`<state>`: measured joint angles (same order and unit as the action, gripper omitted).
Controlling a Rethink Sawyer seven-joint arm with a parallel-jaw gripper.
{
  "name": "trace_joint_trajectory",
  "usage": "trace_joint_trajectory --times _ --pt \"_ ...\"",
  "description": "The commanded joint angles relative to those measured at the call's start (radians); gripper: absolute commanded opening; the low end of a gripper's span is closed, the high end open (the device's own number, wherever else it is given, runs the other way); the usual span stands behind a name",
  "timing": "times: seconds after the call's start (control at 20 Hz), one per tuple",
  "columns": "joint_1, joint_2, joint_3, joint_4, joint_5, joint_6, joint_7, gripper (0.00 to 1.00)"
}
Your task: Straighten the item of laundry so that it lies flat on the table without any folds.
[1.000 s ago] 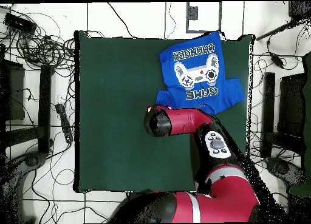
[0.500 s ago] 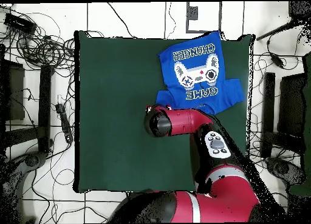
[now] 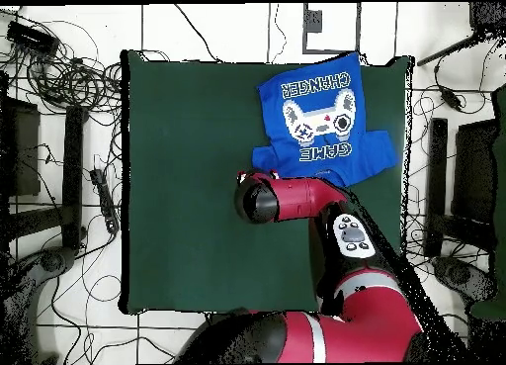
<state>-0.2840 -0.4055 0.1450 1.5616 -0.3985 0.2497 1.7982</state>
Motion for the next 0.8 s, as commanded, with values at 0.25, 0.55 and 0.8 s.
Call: trace_joint_trajectory --times 0.25,0.55,0.8 --pt "0.04 0.088 0.063 0.097 0.038 -0.023 0.152 0.0" --pt "0.048 0.068 0.06 0.128 0.043 -0.021 0.166 0.0" --pt "0.06 0.015 0.056 0.211 0.058 -0.021 0.2 0.0"
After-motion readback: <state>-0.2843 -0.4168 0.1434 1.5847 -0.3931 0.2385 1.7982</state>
